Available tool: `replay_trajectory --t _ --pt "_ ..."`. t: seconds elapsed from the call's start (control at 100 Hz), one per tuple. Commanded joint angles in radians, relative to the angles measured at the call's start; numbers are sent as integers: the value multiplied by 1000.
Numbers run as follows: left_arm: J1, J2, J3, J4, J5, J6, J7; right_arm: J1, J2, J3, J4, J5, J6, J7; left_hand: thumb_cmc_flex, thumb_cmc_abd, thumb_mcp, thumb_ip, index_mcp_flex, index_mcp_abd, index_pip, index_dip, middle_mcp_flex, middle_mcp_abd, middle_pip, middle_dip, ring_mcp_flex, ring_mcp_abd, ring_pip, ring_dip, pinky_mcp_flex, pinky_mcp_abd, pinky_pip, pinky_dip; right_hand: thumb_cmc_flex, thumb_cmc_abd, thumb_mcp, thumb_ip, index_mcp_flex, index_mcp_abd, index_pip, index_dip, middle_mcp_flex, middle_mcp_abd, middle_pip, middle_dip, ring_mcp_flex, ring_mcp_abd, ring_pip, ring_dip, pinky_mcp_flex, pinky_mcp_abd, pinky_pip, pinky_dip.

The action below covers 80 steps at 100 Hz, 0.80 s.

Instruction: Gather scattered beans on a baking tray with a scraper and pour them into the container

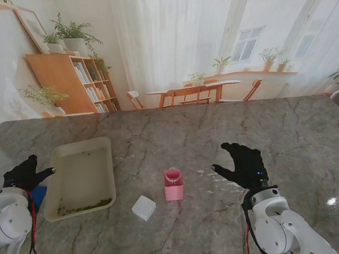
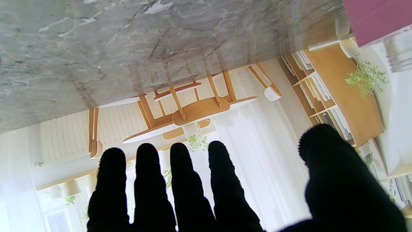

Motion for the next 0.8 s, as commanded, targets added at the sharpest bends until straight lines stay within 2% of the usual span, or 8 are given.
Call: replay_trajectory --t 0.0,0.11,0.24,0.34,0.79 --pt "-8 -3 21 -11 7 18 -14 -4 0 2 0 3 -4 12 -28 37 6 93 23 56 1 22 20 29 6 18 20 29 22 23 1 0 27 35 5 30 -15 30 -2 -10 1 9 1 -12 6 17 15 -4 7 9 -2 14 12 -6" --pt "-26 4 52 -11 31 59 -55 -4 0 3 -1 4 -4 12 -32 27 9 95 37 81 5 41 35 50 16 51 12 44 35 51 -13 -20 48 54 5 31 -15 30 -2 -10 1 9 2 -14 6 17 15 -4 7 9 -3 13 11 -6" --pt "-46 15 87 1 93 84 -100 -5 0 5 -1 6 -4 13 -37 19 11 98 50 97 17 77 38 48 35 130 2 55 62 95 -25 -54 75 89 6 31 -14 30 -2 -11 1 9 2 -12 6 17 15 -3 6 9 -3 14 11 -6" --pt "-68 20 111 22 114 99 -121 -6 0 5 -2 6 -4 14 -35 14 11 98 53 101 19 83 34 48 35 142 -7 58 66 103 -38 -63 72 92 6 30 -15 30 0 -11 1 9 2 -13 6 17 16 -4 7 10 -2 14 11 -6" --pt "-174 29 192 173 99 166 -135 -7 0 7 -3 4 -3 18 -21 -1 12 99 59 103 21 94 40 47 36 162 -3 55 90 121 -23 -82 85 94 5 30 -14 30 -1 -11 1 9 2 -14 6 17 15 -4 6 9 -2 15 11 -6"
